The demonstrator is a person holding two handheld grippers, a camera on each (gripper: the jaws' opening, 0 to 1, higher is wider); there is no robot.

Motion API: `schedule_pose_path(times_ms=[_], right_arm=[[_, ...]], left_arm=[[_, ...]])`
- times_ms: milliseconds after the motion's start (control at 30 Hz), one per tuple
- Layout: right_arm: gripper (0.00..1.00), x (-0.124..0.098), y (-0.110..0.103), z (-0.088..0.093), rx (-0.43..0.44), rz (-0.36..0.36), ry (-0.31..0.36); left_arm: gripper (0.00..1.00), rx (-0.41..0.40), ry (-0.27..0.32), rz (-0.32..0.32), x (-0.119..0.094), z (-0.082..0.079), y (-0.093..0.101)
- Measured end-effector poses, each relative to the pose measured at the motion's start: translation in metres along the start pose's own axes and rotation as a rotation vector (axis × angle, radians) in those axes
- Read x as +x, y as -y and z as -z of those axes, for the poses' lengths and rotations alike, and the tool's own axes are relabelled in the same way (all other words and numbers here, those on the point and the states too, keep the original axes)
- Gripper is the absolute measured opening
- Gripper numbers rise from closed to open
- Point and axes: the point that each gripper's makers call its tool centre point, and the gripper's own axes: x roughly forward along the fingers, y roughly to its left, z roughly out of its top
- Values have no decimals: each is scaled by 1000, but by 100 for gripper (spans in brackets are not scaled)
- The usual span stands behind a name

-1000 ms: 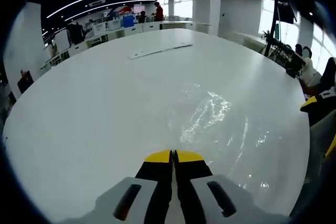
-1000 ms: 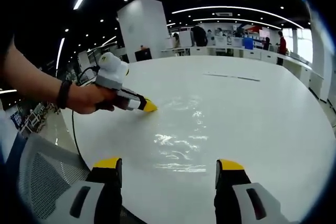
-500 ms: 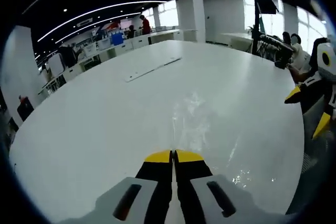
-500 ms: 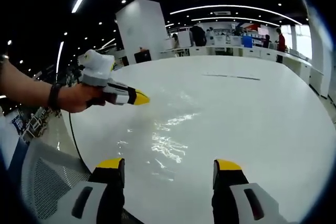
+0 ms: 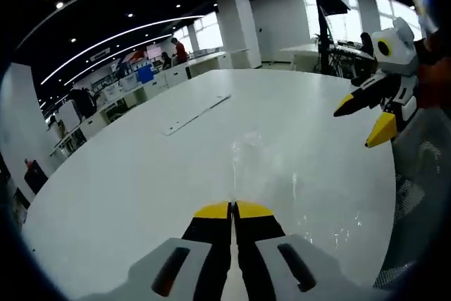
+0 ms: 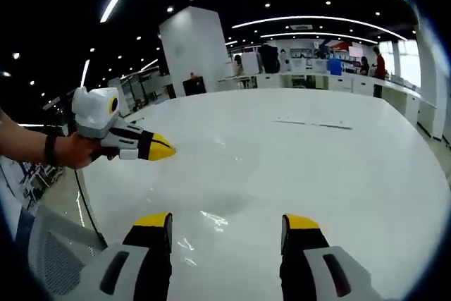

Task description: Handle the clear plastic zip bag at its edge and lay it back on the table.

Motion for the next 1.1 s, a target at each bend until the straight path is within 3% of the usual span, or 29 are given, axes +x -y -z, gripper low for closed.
schedule_pose_path(times_ms=[100,233,600,867,1100], right_arm=[[60,4,2,-3,-29,-16,-14],[60,9,3,-7,-108,-43,-55],[53,26,6,-26,-196,-88,-67],[48,29,6,-18,-300,-126,-142],[34,31,0,-13,-330,-176,-172]], left_arm=[[0,67,-11,21,-3,4,1],[0,94,-8,42,-12,4,3],[0,149,12,92,-30,-15,32],[0,178,8,138,-34,-12,44],[0,196,12,152,-37,-12,45]])
